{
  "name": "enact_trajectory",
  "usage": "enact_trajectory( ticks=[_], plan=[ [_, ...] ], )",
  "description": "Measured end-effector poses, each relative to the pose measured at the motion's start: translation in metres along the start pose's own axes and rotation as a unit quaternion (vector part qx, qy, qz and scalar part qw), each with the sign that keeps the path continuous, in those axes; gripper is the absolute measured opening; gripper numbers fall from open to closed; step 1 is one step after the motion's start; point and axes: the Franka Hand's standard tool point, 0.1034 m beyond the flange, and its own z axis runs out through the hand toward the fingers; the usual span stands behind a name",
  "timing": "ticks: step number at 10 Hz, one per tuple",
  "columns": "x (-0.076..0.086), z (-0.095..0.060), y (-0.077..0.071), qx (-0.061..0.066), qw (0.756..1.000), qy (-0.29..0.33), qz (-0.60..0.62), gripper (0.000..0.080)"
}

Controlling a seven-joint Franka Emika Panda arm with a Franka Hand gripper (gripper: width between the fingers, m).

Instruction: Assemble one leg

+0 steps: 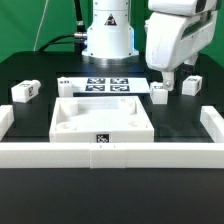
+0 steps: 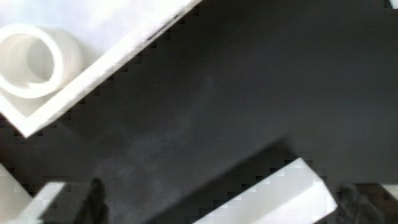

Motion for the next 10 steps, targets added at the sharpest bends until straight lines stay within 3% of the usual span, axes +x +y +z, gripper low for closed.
enact_trajectory(
  ticks=[6,8,10],
  plan=[
    [-0.001,0.002,-0.001,0.0,1.0,0.0,-0.006,0.065],
    [-0.009,0.013,-0.01,-0.007,0.995,-0.007,-0.096,0.065],
    [-0.021,0.022,-0.011,0.0,0.984,-0.017,-0.179,0.065]
  ],
)
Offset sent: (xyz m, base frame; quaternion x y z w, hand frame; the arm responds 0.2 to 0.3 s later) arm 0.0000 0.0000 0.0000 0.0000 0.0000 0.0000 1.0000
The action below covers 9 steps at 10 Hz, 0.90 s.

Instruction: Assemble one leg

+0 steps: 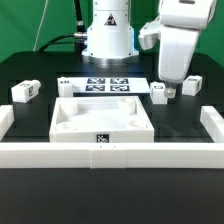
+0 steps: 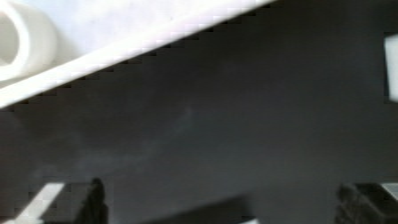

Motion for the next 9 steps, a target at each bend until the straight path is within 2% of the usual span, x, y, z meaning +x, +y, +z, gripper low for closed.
enact_trajectory(
  ticks=[1,5,6,7,9],
  plan=[
    [-0.012,0.0,0.003,0.001,1.0,0.002,0.01,0.065],
    [-0.014,0.001,0.004,0.0,1.0,0.002,0.009,0.065],
    [-0.022,0.004,0.007,-0.027,0.998,0.017,-0.047,0.065],
    [-0.04,0.013,0.0,-0.048,0.994,0.027,-0.094,0.065],
    [-0.064,0.021,-0.006,-0.053,0.991,0.03,-0.118,0.065]
  ],
)
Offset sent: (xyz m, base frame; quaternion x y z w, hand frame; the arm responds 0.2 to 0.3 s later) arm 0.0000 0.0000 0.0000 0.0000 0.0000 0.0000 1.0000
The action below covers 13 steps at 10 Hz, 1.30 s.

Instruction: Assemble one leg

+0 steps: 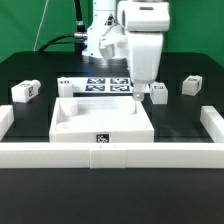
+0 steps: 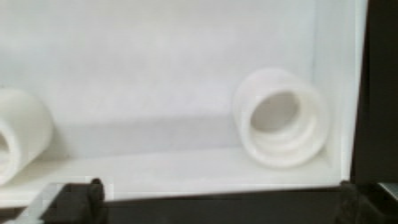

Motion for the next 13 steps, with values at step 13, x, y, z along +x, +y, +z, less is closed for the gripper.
enact_trajectory(
  ticks=[13],
  plan=[
    [-0.041,0.043,-0.036,0.018,1.0,-0.001,0.002,0.065]
  ],
)
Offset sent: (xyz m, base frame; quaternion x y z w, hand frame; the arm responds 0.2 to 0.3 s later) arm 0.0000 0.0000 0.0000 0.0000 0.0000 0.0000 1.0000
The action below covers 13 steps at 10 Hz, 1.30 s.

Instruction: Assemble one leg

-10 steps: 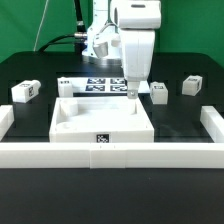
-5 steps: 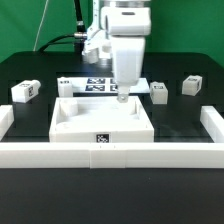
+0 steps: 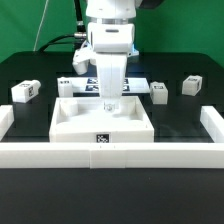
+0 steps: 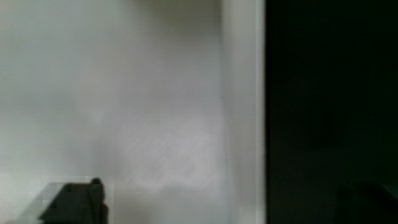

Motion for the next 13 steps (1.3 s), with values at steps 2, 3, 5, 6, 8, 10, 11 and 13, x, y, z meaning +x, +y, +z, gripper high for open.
enact_trajectory(
  ticks=[2,3,5,6,8,10,11,13],
  plan=[
    [-0.0013,0.0004,0.0026,-0.001,1.0,0.0,0.002,0.065],
    [-0.0013,0.0,0.003,-0.001,1.0,0.0,0.002,0.0523],
    [-0.0013,0.0006,0.0025,-0.001,1.0,0.0,0.002,0.0383],
    [-0.0012,0.0007,0.0022,0.0,1.0,0.0,0.002,0.0247],
    [-0.0011,0.0009,0.0019,0.0,1.0,0.0,0.002,0.0075],
    [-0.0011,0.0009,0.002,0.0,1.0,0.0,0.002,0.0057],
    [-0.0011,0.0009,0.002,0.0,1.0,0.0,0.002,0.0057],
    [-0.0011,0.0009,0.002,0.0,1.0,0.0,0.002,0.0057]
  ],
)
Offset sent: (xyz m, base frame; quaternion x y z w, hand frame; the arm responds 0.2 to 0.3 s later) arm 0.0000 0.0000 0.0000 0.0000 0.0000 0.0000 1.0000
